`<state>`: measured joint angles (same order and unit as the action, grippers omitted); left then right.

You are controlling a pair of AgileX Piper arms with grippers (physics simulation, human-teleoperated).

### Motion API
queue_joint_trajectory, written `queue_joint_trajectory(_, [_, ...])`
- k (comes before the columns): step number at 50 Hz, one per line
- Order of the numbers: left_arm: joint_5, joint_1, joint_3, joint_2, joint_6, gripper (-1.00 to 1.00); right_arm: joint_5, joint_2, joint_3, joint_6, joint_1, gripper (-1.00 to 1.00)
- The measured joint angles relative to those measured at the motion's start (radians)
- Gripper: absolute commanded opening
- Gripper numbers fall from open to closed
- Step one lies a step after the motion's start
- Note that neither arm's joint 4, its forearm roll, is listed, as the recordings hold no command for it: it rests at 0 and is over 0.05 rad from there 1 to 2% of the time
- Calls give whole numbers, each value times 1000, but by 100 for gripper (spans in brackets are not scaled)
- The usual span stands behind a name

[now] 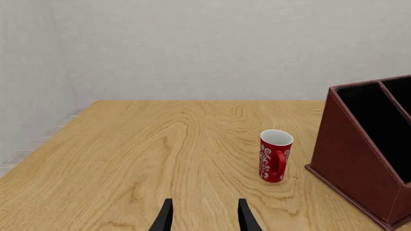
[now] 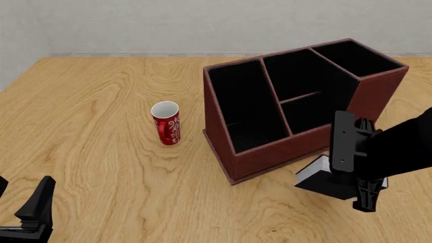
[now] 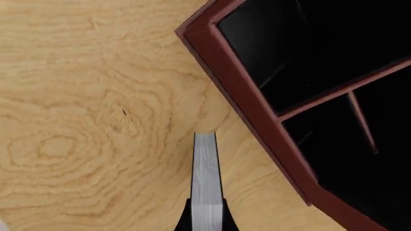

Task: Pick up the book and place it in the left compartment of the caddy.

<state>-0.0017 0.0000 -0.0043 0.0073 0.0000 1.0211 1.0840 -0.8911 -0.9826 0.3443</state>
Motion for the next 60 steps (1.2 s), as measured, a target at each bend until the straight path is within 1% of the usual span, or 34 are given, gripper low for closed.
queue_joint_trajectory(7, [0,0,0,0,0,100,34,-34,-6,31,19,-100])
queue_joint_trajectory(18, [0,0,0,0,0,100,104,-89,-33,124,87,-100])
queue_joint_trajectory(26, [0,0,0,0,0,100,155,-122,-73,229,155,-100])
queue_joint_trajectory(35, [0,0,0,0,0,100,183,-137,-135,356,226,-100])
queue_joint_trajectory(40, [0,0,0,0,0,100,191,-138,-173,407,258,-100])
queue_joint_trajectory(47, [0,0,0,0,0,100,196,-138,-220,452,282,-100])
queue_joint_trajectory(52, [0,0,0,0,0,100,199,-135,-251,474,283,-100])
queue_joint_trajectory(60, [0,0,0,0,0,100,199,-104,-338,511,285,-100])
